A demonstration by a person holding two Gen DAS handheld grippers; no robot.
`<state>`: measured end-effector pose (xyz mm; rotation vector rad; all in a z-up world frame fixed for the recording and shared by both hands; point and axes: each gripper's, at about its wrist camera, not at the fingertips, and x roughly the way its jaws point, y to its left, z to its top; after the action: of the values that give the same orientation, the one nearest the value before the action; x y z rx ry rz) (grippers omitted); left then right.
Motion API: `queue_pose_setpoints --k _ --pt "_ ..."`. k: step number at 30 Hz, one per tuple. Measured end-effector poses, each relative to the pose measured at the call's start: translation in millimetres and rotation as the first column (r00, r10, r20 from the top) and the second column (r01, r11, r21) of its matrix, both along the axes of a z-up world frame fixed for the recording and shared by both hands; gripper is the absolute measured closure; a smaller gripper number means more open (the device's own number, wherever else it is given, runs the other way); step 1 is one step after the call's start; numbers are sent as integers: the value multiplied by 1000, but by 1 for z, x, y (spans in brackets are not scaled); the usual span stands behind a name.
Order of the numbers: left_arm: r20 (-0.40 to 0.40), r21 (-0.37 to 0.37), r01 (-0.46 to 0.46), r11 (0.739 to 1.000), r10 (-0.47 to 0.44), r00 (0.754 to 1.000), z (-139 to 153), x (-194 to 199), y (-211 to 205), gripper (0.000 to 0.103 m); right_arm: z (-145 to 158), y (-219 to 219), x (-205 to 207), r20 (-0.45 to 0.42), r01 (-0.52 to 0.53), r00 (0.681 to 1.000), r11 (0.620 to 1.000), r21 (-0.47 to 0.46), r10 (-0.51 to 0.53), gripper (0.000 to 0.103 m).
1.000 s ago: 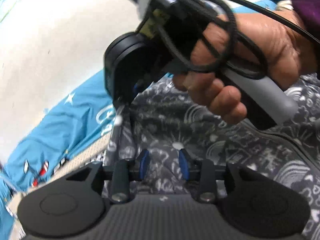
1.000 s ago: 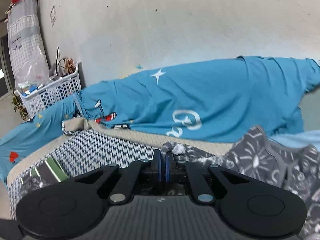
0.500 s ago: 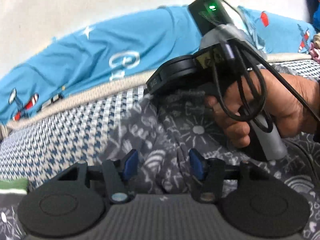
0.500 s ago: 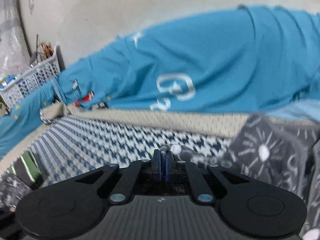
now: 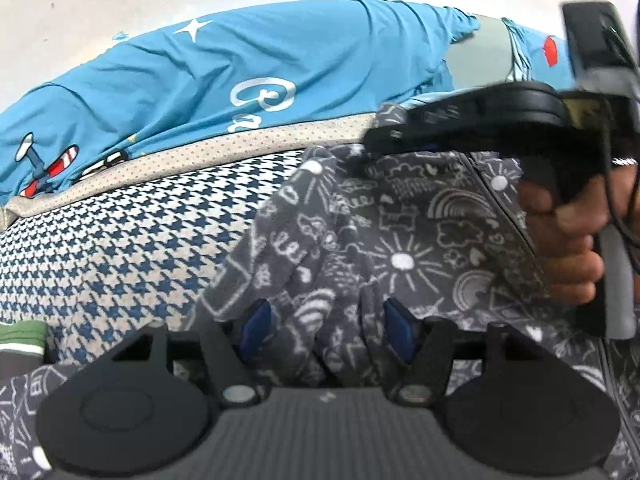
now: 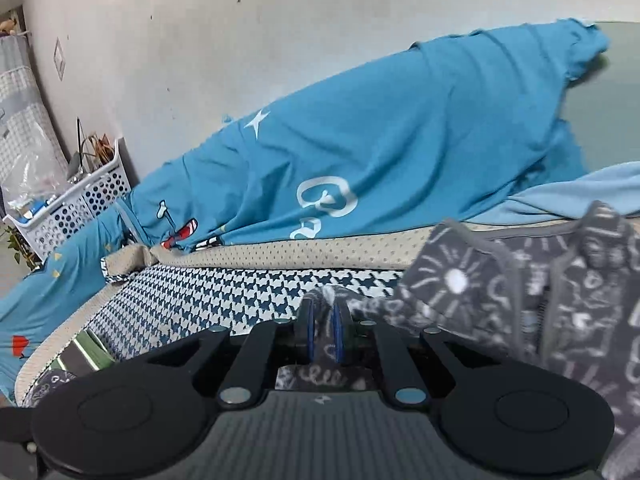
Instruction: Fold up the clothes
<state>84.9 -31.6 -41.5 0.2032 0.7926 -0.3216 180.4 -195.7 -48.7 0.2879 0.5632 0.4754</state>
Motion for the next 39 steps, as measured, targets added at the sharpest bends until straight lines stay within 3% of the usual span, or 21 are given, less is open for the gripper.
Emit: queue_pose_setpoints --k 10,11,12,15,18,21,25,28,33,39 --pt "-48 0 -22 1000 22 999 -10 12 7 37 -10 -11 17 -20 98 995 991 -95 -100 93" --pt "-59 -1 -26 1000 26 998 -12 13 8 37 -14 -11 23 -32 113 993 988 -108 -117 94" --pt "-62 -3 -29 1000 28 998 -12 13 9 37 -19 -11 29 -56 130 989 983 -128 -138 103" --pt "-50 3 -19 1000 20 999 -11 11 8 36 -24 -12 37 -75 158 983 979 -132 -169 103" --pt "-47 -15 -21 1000 20 999 -2 9 15 32 -21 -4 31 -46 170 982 969 -180 -181 103" --pt "-65 -81 -30 996 25 998 15 6 30 29 -13 -3 20 -39 187 980 968 -165 -196 103" --pt "-22 -90 -137 987 135 991 39 3 56 26 1 0 2 -12 176 984 975 -137 -179 103" --pt "-3 -112 -244 963 245 969 54 6 81 26 14 12 -13 4 125 992 986 -110 -125 103" --pt "45 -98 -432 896 438 898 74 5 123 21 33 50 -37 43 -15 999 995 -97 19 102" --pt "51 -141 -550 823 561 826 88 6 164 18 33 114 -58 50 -210 974 966 -149 219 98"
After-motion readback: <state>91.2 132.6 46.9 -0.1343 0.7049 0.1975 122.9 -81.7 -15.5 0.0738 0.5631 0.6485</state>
